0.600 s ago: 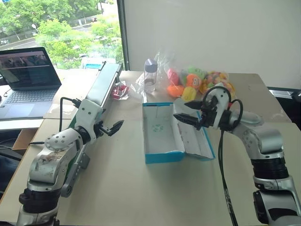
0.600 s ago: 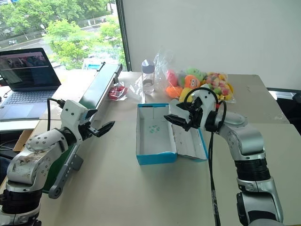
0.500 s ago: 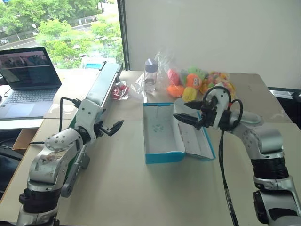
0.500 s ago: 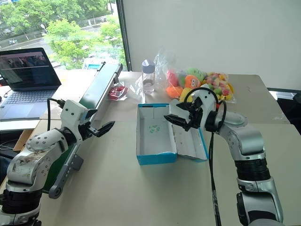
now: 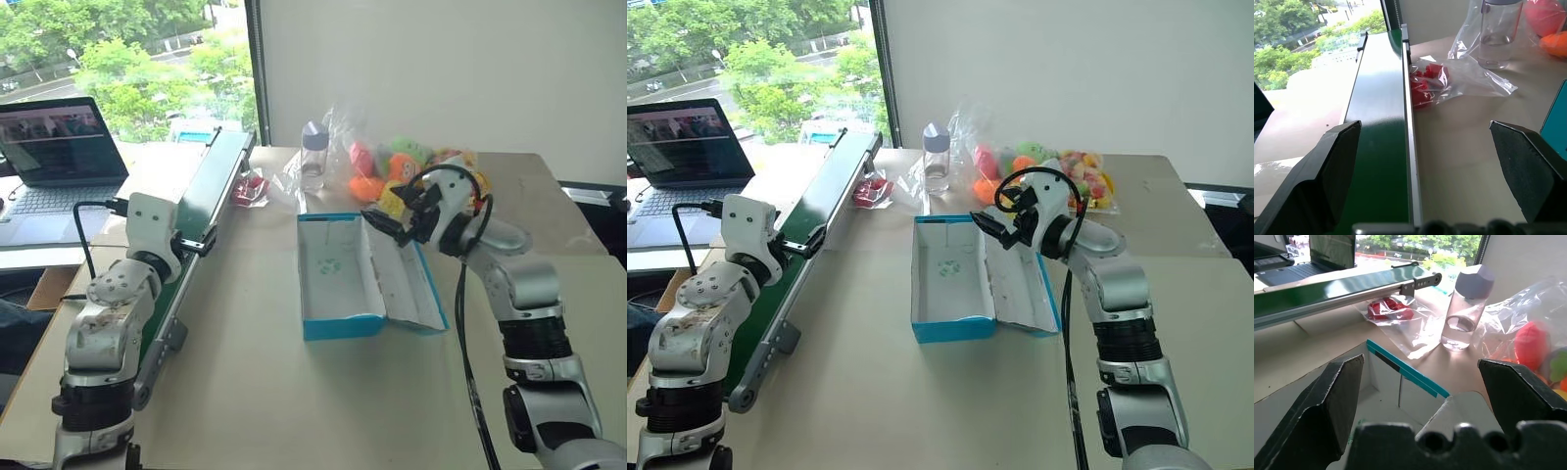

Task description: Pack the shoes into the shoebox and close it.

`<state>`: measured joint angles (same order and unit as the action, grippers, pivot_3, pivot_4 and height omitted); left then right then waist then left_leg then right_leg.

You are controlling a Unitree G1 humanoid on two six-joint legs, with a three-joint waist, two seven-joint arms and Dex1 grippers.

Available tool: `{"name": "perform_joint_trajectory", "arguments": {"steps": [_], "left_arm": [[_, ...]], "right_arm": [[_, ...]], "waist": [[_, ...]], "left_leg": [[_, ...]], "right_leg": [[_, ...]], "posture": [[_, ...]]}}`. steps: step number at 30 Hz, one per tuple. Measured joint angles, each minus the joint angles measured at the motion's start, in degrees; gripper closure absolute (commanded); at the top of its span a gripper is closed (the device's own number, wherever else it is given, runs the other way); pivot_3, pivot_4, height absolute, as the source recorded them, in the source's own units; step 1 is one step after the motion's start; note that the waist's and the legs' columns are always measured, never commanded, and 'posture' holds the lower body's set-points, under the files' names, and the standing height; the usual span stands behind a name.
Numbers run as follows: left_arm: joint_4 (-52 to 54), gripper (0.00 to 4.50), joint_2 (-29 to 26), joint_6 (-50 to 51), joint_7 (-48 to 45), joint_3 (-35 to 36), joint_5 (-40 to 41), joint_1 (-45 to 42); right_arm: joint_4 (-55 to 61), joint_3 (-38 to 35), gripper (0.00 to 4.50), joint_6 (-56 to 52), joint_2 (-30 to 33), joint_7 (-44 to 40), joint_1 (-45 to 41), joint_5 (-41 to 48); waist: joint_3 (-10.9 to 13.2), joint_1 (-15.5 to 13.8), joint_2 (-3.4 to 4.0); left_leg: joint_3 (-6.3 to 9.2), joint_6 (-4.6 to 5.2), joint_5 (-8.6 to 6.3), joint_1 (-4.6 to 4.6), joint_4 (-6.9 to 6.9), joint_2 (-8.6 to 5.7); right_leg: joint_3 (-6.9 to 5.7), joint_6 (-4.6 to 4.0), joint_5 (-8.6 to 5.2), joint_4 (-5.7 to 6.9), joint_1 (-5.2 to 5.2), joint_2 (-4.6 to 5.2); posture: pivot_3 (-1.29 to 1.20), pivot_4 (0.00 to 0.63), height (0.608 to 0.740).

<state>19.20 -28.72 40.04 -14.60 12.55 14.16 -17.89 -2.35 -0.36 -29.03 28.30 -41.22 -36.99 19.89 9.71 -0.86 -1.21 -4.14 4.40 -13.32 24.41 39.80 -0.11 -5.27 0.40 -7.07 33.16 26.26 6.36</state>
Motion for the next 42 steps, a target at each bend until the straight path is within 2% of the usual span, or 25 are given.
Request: {"name": "perform_joint_trajectory", "arguments": {"steps": [8,24,32,42], "left_arm": [[1.9,0.0,1.1,0.6,-5.7,-1.2,5.6,-0.3],[0.8,0.0,2.8,2.2,-4.4,-4.4,5.1,-2.9],[-6.2,0.0,3.3,-0.8,1.8,2.0,2.0,-1.5],[-9.3,0.0,3.1,-3.9,1.9,8.9,2.9,2.7]], "right_arm": [[3.5,-0.6,0.05,-7.8,1.0,-5.3,0.0,7.3],[9.1,-1.5,0.05,-12.6,2.6,-5.7,2.1,10.7],[11.7,0.8,0.05,-14.9,0.2,-4.5,2.2,12.4],[12.4,3.9,0.05,-14.9,0.9,-6.9,2.2,12.3]], "waist": [[0.0,0.1,0.0],[0.0,0.1,0.0],[0.0,0.2,0.0],[0.0,0.0,0.0]], "left_leg": [[0.01,-0.02,-0.01,-0.05,0.0,0.05],[0.0,-0.01,0.01,-0.05,0.02,0.04],[0.0,-0.01,0.0,-0.06,0.0,0.04],[0.0,-0.45,-0.25,-0.04,0.02,0.04]], "right_leg": [[-0.01,-0.01,0.0,0.04,0.01,-0.02],[0.0,-0.01,0.0,0.04,-0.01,-0.04],[0.0,-0.01,0.0,0.04,0.0,-0.03],[-0.04,-0.01,0.01,0.03,0.01,0.05]], "posture": [[0.0,0.15,0.74],[0.0,0.15,0.74],[0.0,0.15,0.74],[0.0,0.15,0.74]]}}
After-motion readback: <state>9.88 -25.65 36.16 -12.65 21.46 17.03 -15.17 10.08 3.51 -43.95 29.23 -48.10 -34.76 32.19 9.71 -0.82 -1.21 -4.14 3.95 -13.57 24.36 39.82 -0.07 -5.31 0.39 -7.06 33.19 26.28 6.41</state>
